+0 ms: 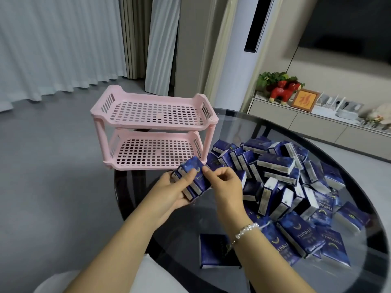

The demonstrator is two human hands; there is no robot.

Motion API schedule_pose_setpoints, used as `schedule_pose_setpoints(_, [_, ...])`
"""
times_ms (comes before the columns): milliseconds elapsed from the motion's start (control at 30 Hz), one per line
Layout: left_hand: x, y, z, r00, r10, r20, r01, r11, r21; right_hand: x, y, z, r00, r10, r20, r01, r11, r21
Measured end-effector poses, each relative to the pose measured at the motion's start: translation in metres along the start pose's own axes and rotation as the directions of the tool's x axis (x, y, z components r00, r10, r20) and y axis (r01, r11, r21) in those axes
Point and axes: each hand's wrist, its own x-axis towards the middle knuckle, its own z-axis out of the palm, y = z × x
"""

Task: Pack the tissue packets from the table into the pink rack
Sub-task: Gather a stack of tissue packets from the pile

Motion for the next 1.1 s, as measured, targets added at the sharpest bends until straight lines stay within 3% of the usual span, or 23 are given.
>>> schedule_pose_setpoints(133, [0.006,-0.003,-0.006,0.986,-0.009,-0.168,0.017,0.999,0.047,0.005,-0.009,-0.004,0.995,-0.030,0.100,0.039,0.996,-0.084])
schedule_pose_setpoints(200, [0.009,-0.001,-0.012,0.976,-0.023,-0.218,0.043,0.996,0.085,0.018,-0.016,-0.012,0.989,-0.090,0.114,0.119,0.951,-0.285])
schedule_pose_setpoints(267, [0.012,0.000,-0.016,0.970,-0.021,-0.243,0.051,0.992,0.118,0.031,-0.022,-0.020,0.975,-0.141,0.169,0.216,0.768,-0.602])
schedule_pose_setpoints(333, [0.015,0.001,-0.019,0.964,-0.005,-0.268,0.043,0.990,0.136,0.040,-0.026,-0.022,0.955,-0.117,0.272,0.288,0.576,-0.765])
schedule_pose_setpoints(433, [0.017,0.001,-0.020,0.953,0.003,-0.303,0.045,0.987,0.152,0.051,-0.030,-0.015,0.916,0.012,0.400,0.386,0.241,-0.891])
schedule_pose_setpoints(500, [0.017,0.001,-0.022,0.946,0.023,-0.325,0.030,0.987,0.157,0.057,-0.031,-0.011,0.910,0.126,0.395,0.393,0.048,-0.919])
schedule_pose_setpoints(600, [0.016,0.003,-0.024,0.939,0.060,-0.339,-0.011,0.989,0.146,0.061,-0.032,-0.010,0.900,0.176,0.399,0.412,-0.045,-0.910])
schedule_pose_setpoints(700, [0.015,0.004,-0.025,0.937,0.070,-0.342,-0.024,0.990,0.137,0.060,-0.033,-0.011,0.888,0.147,0.436,0.438,0.020,-0.899])
schedule_pose_setpoints(833, [0.015,0.004,-0.025,0.936,0.059,-0.348,-0.018,0.993,0.119,0.051,-0.030,-0.018,0.896,0.147,0.419,0.372,0.268,-0.889])
schedule_pose_setpoints(933, [0.013,0.004,-0.025,0.934,0.045,-0.354,-0.007,0.994,0.106,0.043,-0.029,-0.021,0.915,0.099,0.392,0.328,0.384,-0.863])
schedule_pose_setpoints(1000, [0.012,0.003,-0.025,0.930,0.065,-0.361,-0.023,0.993,0.118,0.039,-0.029,-0.023,0.934,0.056,0.353,0.264,0.556,-0.788])
schedule_pose_setpoints(1100, [0.011,0.003,-0.024,0.931,0.086,-0.355,-0.047,0.992,0.117,0.031,-0.030,-0.025,0.926,0.047,0.374,0.175,0.826,-0.536])
